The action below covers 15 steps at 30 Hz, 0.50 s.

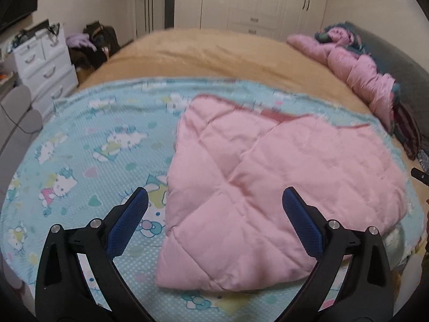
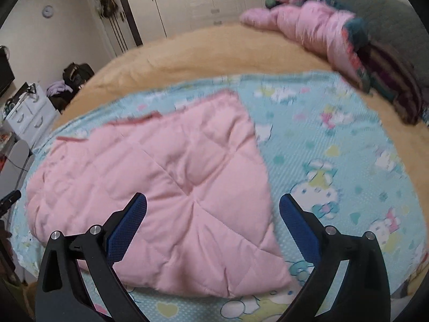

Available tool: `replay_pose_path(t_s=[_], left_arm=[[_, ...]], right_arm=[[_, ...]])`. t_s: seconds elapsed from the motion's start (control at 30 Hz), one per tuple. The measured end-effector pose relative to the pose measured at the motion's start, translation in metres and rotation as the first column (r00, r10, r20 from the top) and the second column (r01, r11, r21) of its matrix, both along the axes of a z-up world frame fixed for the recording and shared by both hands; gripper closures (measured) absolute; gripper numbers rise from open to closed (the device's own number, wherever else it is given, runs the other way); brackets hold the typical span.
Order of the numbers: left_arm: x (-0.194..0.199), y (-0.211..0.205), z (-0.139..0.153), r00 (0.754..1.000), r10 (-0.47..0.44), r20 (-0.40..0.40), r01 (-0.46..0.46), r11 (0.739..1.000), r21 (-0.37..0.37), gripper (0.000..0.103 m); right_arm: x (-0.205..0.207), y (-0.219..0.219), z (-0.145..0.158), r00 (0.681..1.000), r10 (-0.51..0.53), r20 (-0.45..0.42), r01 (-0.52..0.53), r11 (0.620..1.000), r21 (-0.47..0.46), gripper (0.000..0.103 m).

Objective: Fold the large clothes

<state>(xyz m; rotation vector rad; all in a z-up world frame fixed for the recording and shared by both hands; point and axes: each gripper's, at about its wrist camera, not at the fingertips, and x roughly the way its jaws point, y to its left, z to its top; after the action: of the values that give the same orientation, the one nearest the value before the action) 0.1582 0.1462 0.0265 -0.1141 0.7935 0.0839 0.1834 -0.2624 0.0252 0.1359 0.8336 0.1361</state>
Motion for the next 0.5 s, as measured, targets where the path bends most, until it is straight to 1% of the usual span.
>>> replay_pose_path(t_s=[0.03, 0.13, 0.3, 0.43, 0.5], left_arm=[[-0.007, -0.005, 0.008, 1.000, 0.002, 0.025, -0.002, 1.000, 0.011, 0.009], [-0.025, -0.022, 0.025, 0.995, -0.013, 0.096, 0.011, 1.000, 0.026, 0.009], [-0.052, -0.046, 0.043, 0.986, -0.059, 0.155, 0.056, 0.998, 0.024, 0.009], [-0.070, -0.061, 0.050, 0.979, -0.084, 0.187, 0.079, 0.996, 0.031, 0.009], [-0.079, -0.069, 0.051, 0.977, -0.093, 0.192, 0.087, 0.995, 0.042, 0.009]], right_arm=[[-0.010, 0.001, 0.010, 0.999, -0.002, 0.034, 0.002, 1.000, 0.003, 0.004], [-0.034, 0.006, 0.030, 0.995, 0.016, 0.101, -0.016, 1.000, 0.003, 0.004], [-0.075, 0.019, 0.053, 0.982, 0.045, 0.183, -0.047, 0.999, 0.006, 0.004], [-0.099, 0.025, 0.061, 0.974, 0.068, 0.217, -0.079, 0.996, 0.040, 0.004], [-0.111, 0.028, 0.065, 0.970, 0.069, 0.233, -0.081, 0.996, 0.041, 0.004]])
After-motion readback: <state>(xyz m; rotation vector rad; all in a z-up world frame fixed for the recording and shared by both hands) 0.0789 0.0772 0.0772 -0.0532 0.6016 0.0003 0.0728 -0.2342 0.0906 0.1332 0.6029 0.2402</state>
